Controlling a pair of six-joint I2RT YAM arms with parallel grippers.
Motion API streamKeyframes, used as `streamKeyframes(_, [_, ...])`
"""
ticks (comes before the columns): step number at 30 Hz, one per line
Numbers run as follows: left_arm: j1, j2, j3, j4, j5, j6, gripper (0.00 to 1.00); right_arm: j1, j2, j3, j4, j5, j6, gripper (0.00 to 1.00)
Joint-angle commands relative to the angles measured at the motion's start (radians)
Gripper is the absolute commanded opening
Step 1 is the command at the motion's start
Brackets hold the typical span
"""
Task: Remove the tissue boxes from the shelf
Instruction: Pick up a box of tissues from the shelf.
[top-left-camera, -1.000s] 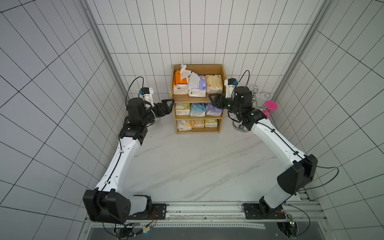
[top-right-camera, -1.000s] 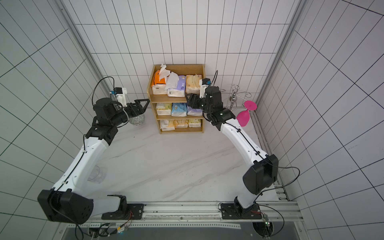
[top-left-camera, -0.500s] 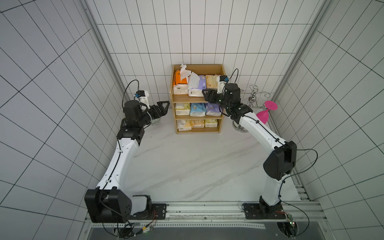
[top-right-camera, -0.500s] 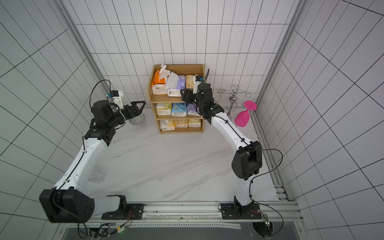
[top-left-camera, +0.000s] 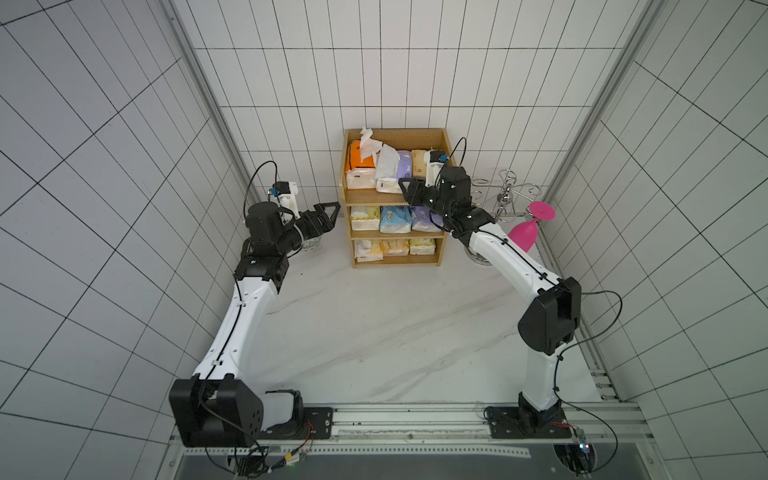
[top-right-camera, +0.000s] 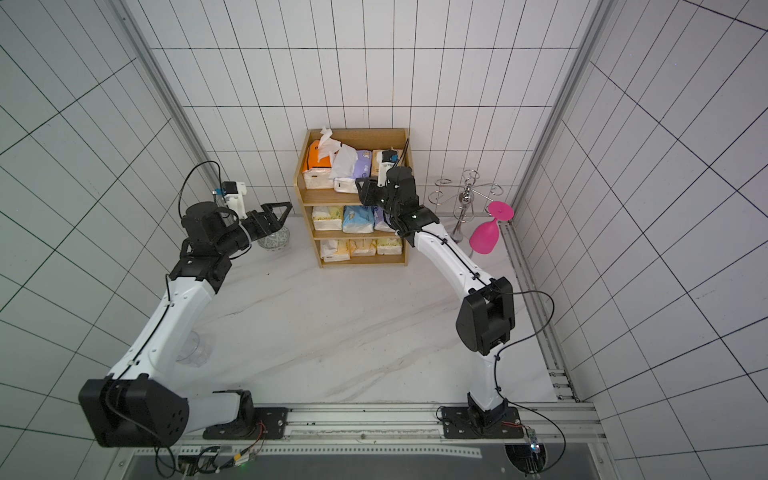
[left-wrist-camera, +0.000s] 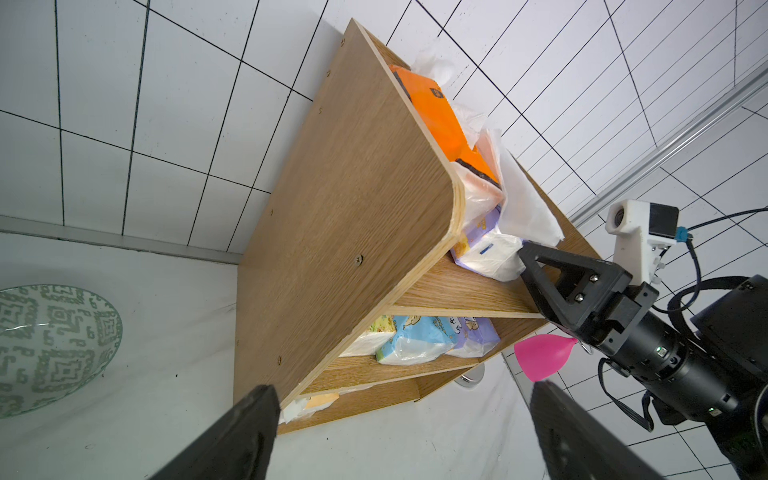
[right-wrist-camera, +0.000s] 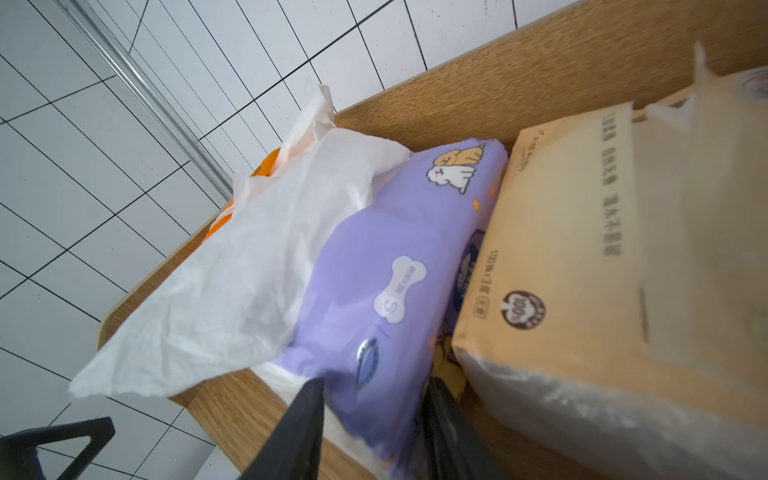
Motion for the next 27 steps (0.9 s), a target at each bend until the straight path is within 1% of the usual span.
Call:
streamKeyframes(1, [0.011,-0.012,-0.01,0.032,0.026,-0.009,0.98,0.015,0.009,0.039,0.009,-0.008,-0.009,0.31])
streamKeyframes(3, [0.015,-0.009,-0.012,0.035,0.029,-0.011,0.98,0.016,-0.004,0.031,0.013,-0.01,-0.012,0.23])
streamKeyframes(4, [0.014,-0.01,-0.013,0.036,0.028,-0.013,0.98,0.017,-0.009,0.028,0.015,-0.015,-0.015,0.2])
streamKeyframes(6, [0.019,-0.005,-0.011,0.04,0.029,-0.018,0.98,0.017,-0.017,0.025,0.012,-0.03,-0.017,0.11])
streamKeyframes(11, [0.023,-0.004,-0.014,0.044,0.034,-0.013,0.98,0.021,-0.051,-0.003,0.001,-0.057,-0.025,0.0])
streamKeyframes(21, [0.031,-0.019,-0.023,0.051,0.028,-0.002,0.98,0.044,-0.191,-0.138,-0.054,-0.062,-0.041,0.0])
streamKeyframes(27, [0.03,-0.028,-0.018,0.052,0.035,-0.001,0.98,0.058,-0.295,-0.238,-0.089,-0.024,-0.044,0.0])
